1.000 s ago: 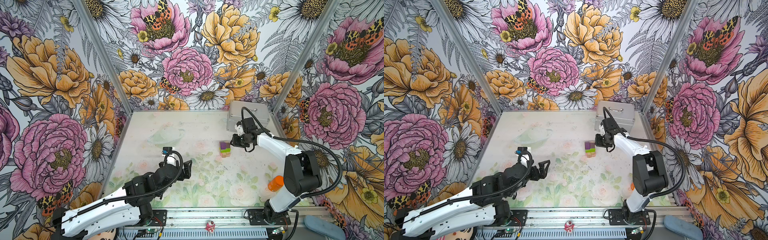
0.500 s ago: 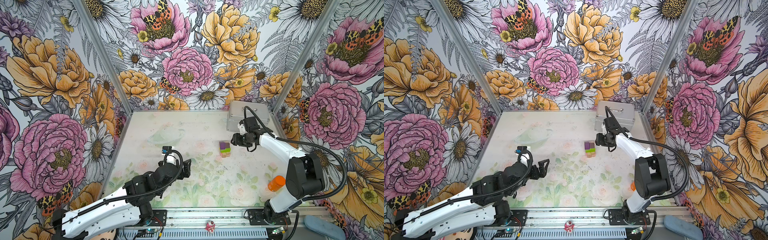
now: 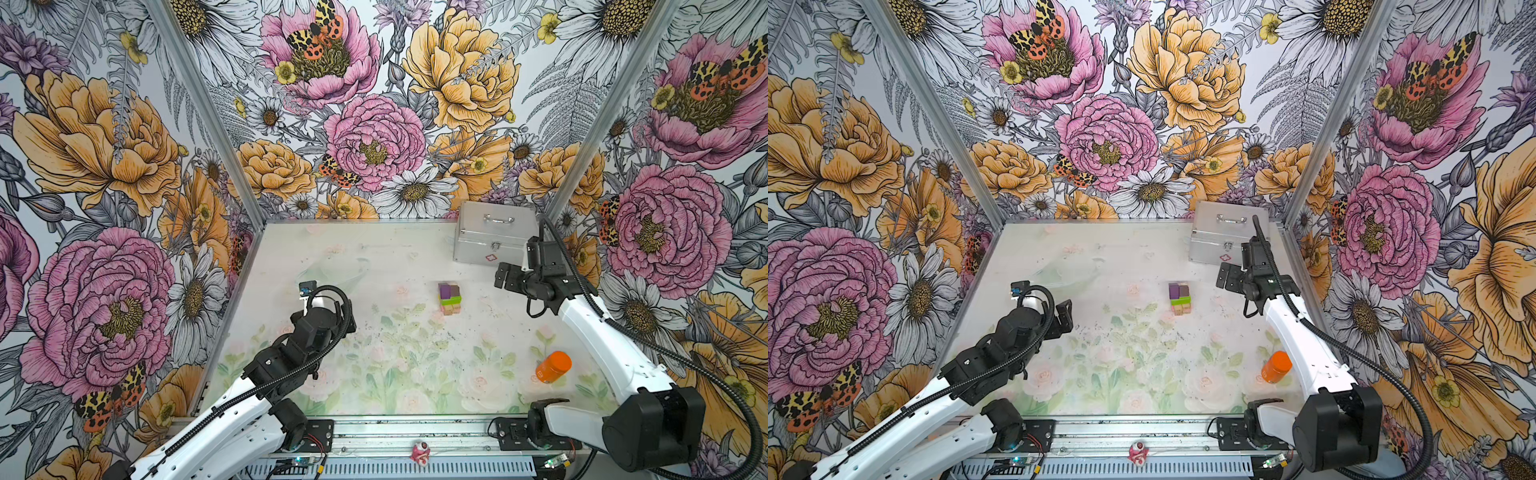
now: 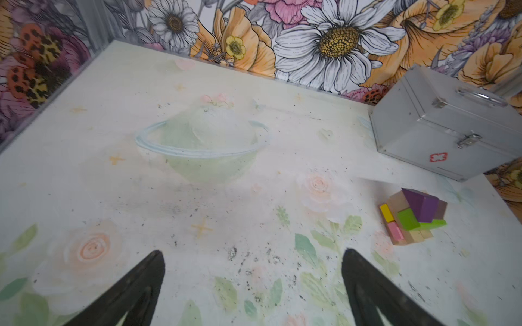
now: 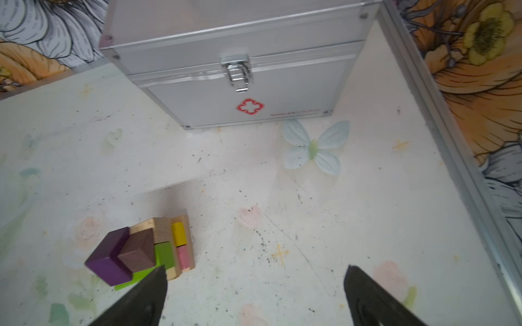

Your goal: Build the wood block tower

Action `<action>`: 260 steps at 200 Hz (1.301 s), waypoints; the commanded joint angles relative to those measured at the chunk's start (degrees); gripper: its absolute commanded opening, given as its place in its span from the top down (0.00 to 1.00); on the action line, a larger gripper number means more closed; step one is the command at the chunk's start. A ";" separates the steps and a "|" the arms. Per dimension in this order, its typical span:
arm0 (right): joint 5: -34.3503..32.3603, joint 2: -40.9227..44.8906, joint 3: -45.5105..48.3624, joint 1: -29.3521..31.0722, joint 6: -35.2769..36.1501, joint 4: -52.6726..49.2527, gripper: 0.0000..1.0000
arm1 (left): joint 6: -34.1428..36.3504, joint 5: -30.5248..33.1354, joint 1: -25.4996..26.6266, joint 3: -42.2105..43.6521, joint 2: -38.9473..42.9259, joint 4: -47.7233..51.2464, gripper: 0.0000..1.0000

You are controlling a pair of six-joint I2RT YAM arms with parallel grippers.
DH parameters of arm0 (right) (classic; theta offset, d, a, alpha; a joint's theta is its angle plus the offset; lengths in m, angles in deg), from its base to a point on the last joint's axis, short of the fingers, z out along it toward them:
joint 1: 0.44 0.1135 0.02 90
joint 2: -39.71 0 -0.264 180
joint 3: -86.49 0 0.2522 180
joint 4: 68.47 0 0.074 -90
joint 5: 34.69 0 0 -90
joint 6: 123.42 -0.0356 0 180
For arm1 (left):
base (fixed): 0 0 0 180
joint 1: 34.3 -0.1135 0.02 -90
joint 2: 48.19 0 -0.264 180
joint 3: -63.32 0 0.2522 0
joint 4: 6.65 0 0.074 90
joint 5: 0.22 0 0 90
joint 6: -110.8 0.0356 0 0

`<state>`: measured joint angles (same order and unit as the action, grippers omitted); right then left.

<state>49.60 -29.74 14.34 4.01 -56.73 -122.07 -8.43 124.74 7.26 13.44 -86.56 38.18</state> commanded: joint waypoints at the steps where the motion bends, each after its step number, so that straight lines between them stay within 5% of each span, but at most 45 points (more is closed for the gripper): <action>1: -6.44 4.22 4.06 -1.48 -0.25 0.83 0.01 | 7.60 10.97 -0.93 3.02 1.00 -6.04 0.01; 33: -9.68 9.62 11.33 -1.68 3.02 7.07 0.01 | 16.64 14.68 -5.19 7.00 -2.60 -17.64 0.01; 101: -12.69 23.37 37.40 -1.55 8.83 44.24 0.01 | 23.47 1.84 -22.60 12.51 -10.36 -34.31 0.01; 124: -15.02 19.65 41.17 -1.70 10.23 54.76 0.01 | 26.49 -0.39 -26.81 16.22 -12.56 -44.37 0.01; 164: -15.40 9.30 44.49 -1.99 7.94 70.48 0.00 | 21.91 -5.99 -35.89 16.96 -23.32 -51.94 0.01; 260: -13.00 -5.60 43.48 -4.87 13.69 90.28 0.00 | 28.89 -5.23 -36.69 15.21 -39.72 -75.81 0.01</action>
<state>35.63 -33.85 57.88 0.53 -45.12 -40.96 17.78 121.27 -29.24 27.59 -125.59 -25.25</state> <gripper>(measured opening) 0.996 0.987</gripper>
